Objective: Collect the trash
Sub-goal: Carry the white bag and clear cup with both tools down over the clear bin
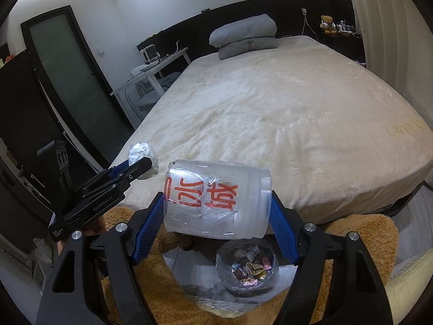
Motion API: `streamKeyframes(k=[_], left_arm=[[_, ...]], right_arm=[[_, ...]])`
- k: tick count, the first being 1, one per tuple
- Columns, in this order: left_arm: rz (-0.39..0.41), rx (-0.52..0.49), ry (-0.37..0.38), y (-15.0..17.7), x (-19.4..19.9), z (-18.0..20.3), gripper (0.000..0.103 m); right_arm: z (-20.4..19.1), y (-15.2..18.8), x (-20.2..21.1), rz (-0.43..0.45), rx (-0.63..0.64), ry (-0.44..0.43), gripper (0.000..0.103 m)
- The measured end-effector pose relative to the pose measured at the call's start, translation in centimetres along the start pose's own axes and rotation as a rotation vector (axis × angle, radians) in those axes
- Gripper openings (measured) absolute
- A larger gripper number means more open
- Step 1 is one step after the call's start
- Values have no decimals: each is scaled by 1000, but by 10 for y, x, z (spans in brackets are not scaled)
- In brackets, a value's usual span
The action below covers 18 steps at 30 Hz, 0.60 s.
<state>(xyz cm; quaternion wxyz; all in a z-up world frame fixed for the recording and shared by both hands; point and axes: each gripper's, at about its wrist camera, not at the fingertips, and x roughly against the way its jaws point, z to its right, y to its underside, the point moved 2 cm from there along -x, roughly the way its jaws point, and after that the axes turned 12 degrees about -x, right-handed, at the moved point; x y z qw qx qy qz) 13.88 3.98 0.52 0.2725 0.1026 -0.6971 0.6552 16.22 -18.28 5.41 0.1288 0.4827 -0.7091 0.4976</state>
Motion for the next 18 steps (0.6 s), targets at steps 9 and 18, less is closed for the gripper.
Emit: streamKeyframes(k=[9, 18], left_arm=[[-12, -4, 10, 19, 20, 12, 44], [-129, 40, 43, 57, -13, 9, 44]], right_arm=[[-2, 17, 12, -3, -2, -2, 73], [17, 30, -34, -112, -20, 21, 73]])
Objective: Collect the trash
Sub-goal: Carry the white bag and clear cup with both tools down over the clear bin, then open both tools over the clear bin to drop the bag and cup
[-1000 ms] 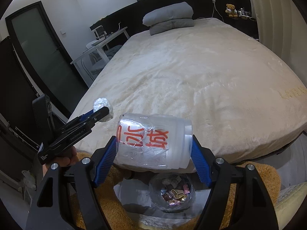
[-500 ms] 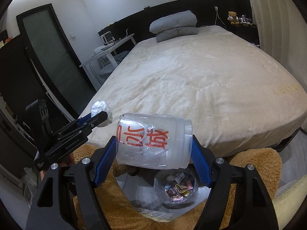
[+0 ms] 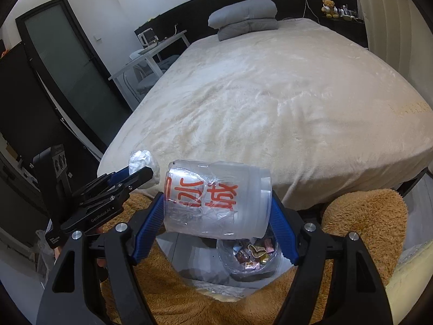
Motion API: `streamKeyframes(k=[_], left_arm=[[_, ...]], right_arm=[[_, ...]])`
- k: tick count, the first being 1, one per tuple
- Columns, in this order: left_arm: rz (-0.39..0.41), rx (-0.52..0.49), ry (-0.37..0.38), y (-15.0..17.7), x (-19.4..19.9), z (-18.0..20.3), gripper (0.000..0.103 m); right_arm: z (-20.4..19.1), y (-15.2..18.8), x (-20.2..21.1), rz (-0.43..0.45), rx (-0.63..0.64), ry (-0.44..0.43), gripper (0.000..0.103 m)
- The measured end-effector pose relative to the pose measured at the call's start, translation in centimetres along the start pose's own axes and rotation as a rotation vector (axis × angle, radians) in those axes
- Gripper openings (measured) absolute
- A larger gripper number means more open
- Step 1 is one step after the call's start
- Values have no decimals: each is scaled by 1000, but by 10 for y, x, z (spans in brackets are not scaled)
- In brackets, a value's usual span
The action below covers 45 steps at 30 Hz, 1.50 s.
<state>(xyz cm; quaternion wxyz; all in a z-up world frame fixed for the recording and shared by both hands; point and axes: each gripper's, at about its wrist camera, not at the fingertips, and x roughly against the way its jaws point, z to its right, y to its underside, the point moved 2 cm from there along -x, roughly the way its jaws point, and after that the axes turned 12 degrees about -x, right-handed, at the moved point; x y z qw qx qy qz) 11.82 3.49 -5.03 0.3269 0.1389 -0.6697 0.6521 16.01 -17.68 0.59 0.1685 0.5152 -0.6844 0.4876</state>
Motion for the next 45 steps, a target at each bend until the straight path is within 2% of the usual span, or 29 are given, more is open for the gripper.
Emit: streamKeyframes(k=[14, 25, 38, 45], left_arm=[[-284, 82, 112, 76, -103, -6, 44], [-475, 160, 178, 121, -160, -19, 44], [-675, 210, 223, 155, -199, -21, 44], [-727, 232, 230, 164, -205, -22, 44]], right_arm=[[38, 23, -119, -289, -33, 65, 73], [67, 38, -195, -478, -94, 116, 73], [93, 46, -238, -604, -172, 127, 73], [96, 45, -254, -638, -189, 142, 74]])
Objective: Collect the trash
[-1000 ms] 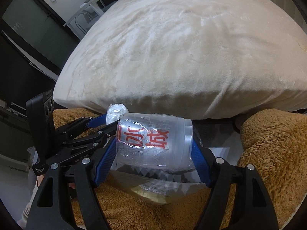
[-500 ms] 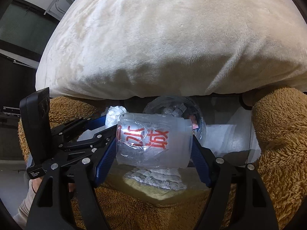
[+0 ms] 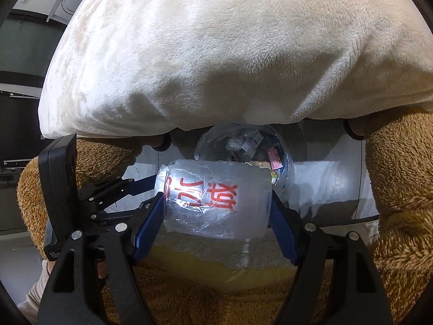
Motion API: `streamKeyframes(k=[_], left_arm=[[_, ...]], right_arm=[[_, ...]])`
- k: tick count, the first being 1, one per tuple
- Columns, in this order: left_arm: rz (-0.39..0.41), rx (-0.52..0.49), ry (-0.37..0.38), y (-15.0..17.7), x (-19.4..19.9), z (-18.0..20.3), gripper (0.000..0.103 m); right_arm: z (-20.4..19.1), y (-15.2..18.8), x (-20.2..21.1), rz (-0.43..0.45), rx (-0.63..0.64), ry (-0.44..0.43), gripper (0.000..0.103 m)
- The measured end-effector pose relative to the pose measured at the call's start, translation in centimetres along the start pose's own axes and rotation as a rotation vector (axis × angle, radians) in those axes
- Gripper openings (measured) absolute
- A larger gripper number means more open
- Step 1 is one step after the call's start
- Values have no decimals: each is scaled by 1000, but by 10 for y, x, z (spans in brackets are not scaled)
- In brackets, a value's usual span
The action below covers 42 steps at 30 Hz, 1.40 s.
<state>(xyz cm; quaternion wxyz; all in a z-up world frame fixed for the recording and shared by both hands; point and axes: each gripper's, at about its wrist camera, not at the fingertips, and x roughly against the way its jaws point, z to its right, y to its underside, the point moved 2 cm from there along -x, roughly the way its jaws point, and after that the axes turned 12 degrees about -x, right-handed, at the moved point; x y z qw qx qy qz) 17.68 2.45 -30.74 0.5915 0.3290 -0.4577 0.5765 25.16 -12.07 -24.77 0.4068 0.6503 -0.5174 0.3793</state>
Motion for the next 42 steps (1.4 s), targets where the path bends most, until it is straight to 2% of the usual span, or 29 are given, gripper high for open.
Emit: streamKeyframes(k=[6, 16, 18, 20, 22, 24, 33, 42], left_arm=[[-28, 19, -12, 2, -5, -1, 44], [-17, 30, -22, 2, -2, -1, 45], [-11, 39, -17, 2, 0, -2, 47], [-19, 49, -6, 3, -1, -3, 54], [-4, 49, -22, 2, 3, -3, 58], [5, 55, -23, 1, 6, -3, 63], [21, 66, -45, 4, 16, -3, 63], [79, 47, -46, 7, 38, 5, 63]], right_arm=[[-1, -1, 2, -7, 0, 1, 74], [-5, -1, 12, 22, 21, 4, 74], [-6, -1, 15, 30, 21, 1, 74], [-6, -1, 17, 36, 23, 2, 75], [-6, -1, 21, 42, 21, -6, 83], [-8, -1, 26, 52, 25, -7, 84], [-11, 3, 41, 75, 27, -11, 84], [-14, 21, 63, 128, 49, -13, 84]])
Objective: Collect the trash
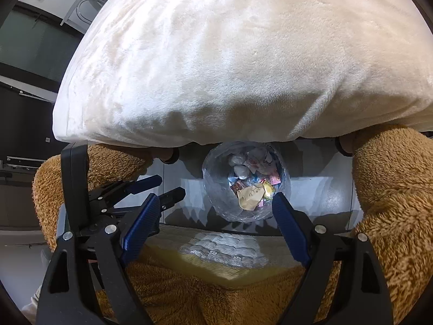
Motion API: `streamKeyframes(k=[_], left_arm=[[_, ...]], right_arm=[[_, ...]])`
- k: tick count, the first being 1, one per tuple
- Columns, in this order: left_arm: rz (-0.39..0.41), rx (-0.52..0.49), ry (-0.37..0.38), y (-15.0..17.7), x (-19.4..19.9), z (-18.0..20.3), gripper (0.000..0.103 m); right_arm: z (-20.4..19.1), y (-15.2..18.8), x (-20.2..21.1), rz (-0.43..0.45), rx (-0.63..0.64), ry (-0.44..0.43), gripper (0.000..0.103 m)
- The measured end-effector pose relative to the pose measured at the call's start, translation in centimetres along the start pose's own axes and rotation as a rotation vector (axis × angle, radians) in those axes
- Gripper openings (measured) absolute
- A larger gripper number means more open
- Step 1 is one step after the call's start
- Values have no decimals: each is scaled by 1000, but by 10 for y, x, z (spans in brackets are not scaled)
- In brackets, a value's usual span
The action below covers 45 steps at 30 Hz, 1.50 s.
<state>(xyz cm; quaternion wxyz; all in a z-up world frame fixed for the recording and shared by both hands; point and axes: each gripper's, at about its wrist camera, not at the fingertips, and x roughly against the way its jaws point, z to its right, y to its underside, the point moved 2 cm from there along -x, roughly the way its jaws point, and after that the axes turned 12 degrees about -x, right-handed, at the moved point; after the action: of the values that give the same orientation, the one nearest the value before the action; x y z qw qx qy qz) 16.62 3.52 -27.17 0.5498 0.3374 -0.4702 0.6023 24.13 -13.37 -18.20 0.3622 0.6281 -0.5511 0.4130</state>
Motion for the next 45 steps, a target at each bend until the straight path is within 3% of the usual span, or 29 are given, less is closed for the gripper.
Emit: streamKeyframes(k=[7, 15, 21, 30, 38, 39, 45], left_arm=[[68, -32, -21, 3, 33, 19, 63], [229, -73, -52, 13, 102, 47, 63], [346, -117, -131, 25, 153, 70, 69], [498, -172, -214, 41, 216, 112, 69], [643, -233, -290, 65, 273, 150, 94], [661, -237, -303, 68, 280, 154, 96], [762, -253, -387, 96, 317, 171, 96]], right_arm=[[-6, 18, 32, 77, 31, 0, 84], [-14, 40, 80, 212, 69, -12, 84], [-23, 65, 121, 318, 114, -26, 84], [-37, 109, 191, 505, 194, -59, 84], [-44, 154, 254, 678, 245, -91, 93], [-45, 159, 261, 700, 253, -92, 98], [-51, 194, 295, 809, 286, -91, 98]])
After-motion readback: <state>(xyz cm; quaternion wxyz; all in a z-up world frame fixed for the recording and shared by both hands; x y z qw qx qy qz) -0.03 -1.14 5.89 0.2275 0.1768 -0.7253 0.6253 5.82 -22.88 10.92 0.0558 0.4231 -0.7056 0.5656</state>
